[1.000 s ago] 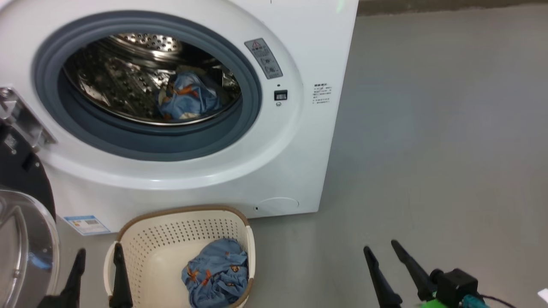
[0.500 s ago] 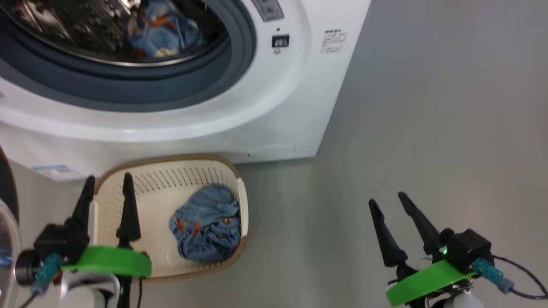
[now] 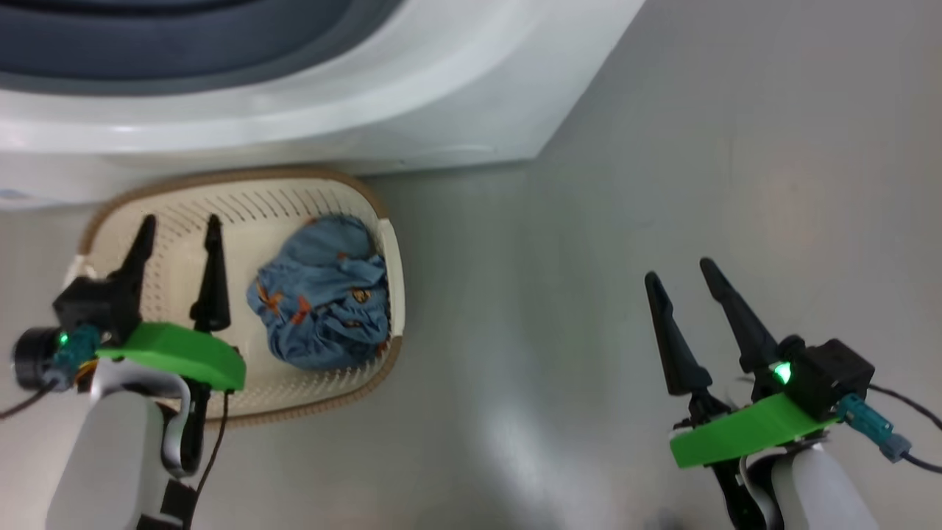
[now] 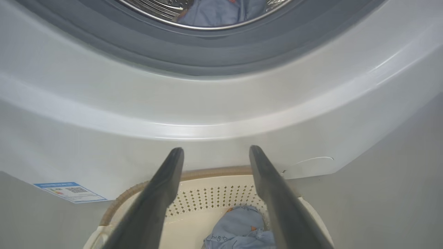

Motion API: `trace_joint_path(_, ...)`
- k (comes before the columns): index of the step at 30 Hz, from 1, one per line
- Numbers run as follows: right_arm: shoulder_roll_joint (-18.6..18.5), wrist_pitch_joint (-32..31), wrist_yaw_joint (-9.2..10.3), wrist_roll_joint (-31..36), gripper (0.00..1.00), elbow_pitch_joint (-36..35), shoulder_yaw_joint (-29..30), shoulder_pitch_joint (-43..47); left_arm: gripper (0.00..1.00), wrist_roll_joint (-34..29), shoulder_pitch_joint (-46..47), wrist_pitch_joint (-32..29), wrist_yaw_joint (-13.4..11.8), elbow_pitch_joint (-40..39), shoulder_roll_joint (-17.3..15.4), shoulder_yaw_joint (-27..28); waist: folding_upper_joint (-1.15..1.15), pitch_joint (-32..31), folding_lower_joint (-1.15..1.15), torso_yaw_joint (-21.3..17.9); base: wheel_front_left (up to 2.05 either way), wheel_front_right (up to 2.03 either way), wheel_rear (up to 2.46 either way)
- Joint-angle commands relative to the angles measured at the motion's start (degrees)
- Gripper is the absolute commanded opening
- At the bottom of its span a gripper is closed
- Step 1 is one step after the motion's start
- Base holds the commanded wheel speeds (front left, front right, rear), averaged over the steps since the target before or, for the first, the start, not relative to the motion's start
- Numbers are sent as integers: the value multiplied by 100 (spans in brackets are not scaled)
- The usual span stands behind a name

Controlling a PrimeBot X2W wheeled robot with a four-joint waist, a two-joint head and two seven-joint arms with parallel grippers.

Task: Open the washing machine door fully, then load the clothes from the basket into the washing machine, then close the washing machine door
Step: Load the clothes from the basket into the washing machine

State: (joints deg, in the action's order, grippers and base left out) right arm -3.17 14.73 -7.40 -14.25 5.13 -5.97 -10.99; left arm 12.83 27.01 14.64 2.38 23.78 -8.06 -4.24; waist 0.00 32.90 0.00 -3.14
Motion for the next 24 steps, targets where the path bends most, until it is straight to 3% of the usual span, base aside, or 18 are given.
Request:
trace_joint_path(1,24,27,-9,-20,100,-155,-109,-41,100,-20,108,36,42,26,-163,135,0,508,0,-152,0,0,0)
trace_joint_path(17,28,27,-9,-67,100,-348,-3,-249,100,-82,1348,36,460,2090,-278,-415,0,1571,0,-141,0,0,0)
trace_joint_path(24,29,27,-9,-67,100,-432,5,-333,100,-177,1814,36,507,2879,-425,-1163,0,1878,0,-158,0,0,0)
